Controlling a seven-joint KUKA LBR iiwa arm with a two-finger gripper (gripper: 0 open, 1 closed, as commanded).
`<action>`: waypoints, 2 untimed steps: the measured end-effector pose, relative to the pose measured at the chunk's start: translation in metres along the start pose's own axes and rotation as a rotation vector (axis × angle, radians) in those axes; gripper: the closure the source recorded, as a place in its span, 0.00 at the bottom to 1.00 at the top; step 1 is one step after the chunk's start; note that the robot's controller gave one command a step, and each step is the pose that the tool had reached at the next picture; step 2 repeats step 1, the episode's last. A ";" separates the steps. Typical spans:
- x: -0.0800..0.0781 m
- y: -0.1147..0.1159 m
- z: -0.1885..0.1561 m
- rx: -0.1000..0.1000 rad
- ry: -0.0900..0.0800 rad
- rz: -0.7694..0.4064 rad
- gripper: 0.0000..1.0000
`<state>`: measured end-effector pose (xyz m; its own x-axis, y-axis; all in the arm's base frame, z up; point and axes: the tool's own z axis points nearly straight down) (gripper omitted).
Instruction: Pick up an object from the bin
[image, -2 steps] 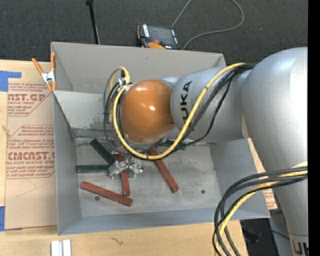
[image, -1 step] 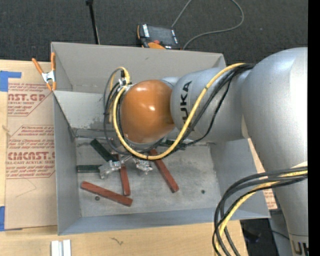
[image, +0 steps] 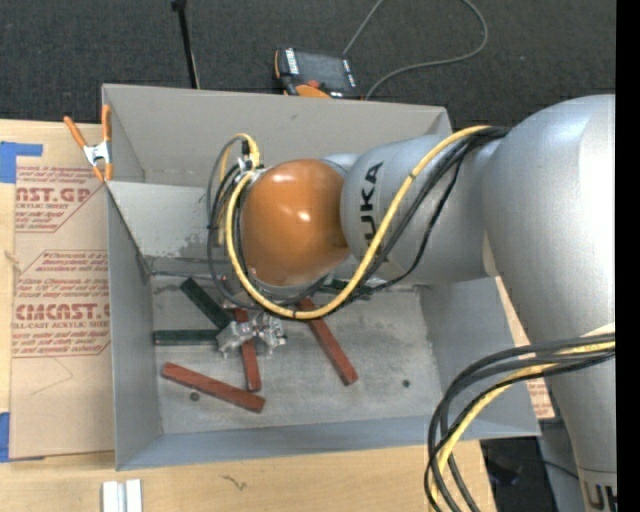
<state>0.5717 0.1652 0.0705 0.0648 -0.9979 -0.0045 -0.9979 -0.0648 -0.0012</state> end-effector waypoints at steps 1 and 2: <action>0.000 0.030 -0.154 0.003 0.001 -0.345 1.00; 0.000 0.030 -0.154 0.003 0.001 -0.345 1.00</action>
Offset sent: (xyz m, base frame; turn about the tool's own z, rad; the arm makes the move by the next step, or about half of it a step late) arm -0.0304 -0.0045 0.1519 -0.3461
